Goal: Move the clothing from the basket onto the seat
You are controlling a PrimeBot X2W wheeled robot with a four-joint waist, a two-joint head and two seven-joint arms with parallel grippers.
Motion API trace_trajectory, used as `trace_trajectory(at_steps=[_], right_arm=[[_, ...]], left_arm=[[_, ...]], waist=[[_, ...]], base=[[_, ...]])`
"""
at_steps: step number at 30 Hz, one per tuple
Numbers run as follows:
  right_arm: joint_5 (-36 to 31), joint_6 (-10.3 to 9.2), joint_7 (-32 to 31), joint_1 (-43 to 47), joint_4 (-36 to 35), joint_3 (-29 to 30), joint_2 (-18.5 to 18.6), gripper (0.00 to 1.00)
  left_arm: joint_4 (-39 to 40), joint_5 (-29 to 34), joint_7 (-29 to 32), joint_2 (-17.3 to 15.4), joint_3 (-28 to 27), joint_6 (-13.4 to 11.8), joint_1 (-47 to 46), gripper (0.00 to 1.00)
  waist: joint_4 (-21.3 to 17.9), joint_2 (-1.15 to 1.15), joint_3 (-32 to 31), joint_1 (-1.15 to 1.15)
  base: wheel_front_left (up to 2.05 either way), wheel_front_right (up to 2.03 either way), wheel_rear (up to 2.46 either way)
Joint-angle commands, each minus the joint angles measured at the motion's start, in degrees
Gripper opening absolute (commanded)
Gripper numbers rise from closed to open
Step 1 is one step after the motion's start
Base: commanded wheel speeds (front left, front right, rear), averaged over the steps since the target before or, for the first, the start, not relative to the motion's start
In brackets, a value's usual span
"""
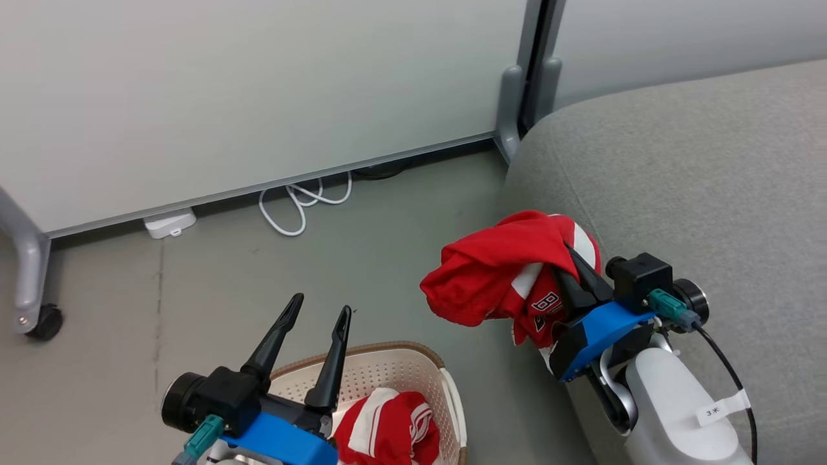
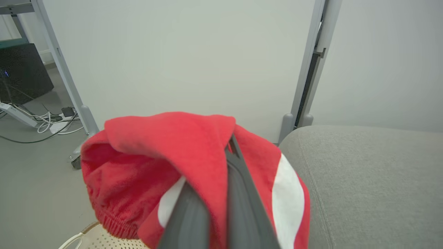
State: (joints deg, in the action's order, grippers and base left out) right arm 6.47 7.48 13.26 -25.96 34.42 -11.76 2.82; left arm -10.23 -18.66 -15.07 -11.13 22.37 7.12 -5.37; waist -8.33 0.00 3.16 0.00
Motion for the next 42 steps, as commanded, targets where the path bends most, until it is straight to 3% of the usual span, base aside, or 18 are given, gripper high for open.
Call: trace_trajectory(at_steps=[1, 14, 22, 32, 42], right_arm=[[0.56, 0.03, 0.27, 0.11, -0.37, -0.16, 0.12, 0.0], [3.2, 0.03, 1.02, 0.58, -1.88, -0.47, 0.09, 0.0], [3.28, 0.03, 1.47, 1.81, -2.92, -0.06, 0.08, 0.0], [2.94, 0.03, 1.7, 2.37, -3.01, 0.65, 0.09, 0.0], [2.53, 0.03, 1.83, -1.26, -2.35, 4.19, 0.09, 0.0]], left_arm=[[0.27, 0.41, -0.16, -0.03, -0.35, 0.41, 0.24, 1.0], [1.56, 1.31, -0.15, -1.76, -0.1, 0.34, -1.34, 1.0], [1.93, 1.44, -0.16, -2.02, -0.09, 0.35, -1.23, 1.0], [1.64, 1.39, -0.15, -2.16, 0.38, 0.36, -1.28, 1.0], [2.06, 1.5, -0.15, -3.29, 2.55, 0.36, -2.61, 1.0]], waist=[[-2.33, 0.0, 0.78, 0.0], [-15.41, 0.0, 3.86, 0.0], [-20.44, 0.0, 4.39, 0.0], [-22.44, 0.0, 4.43, 0.0], [-20.19, 0.0, 6.72, 0.0]], base=[[0.0, 0.0, 0.0], [0.0, 0.0, 0.0], [0.0, 0.0, 0.0], [0.0, 0.0, 0.0], [0.0, 0.0, 0.0]])
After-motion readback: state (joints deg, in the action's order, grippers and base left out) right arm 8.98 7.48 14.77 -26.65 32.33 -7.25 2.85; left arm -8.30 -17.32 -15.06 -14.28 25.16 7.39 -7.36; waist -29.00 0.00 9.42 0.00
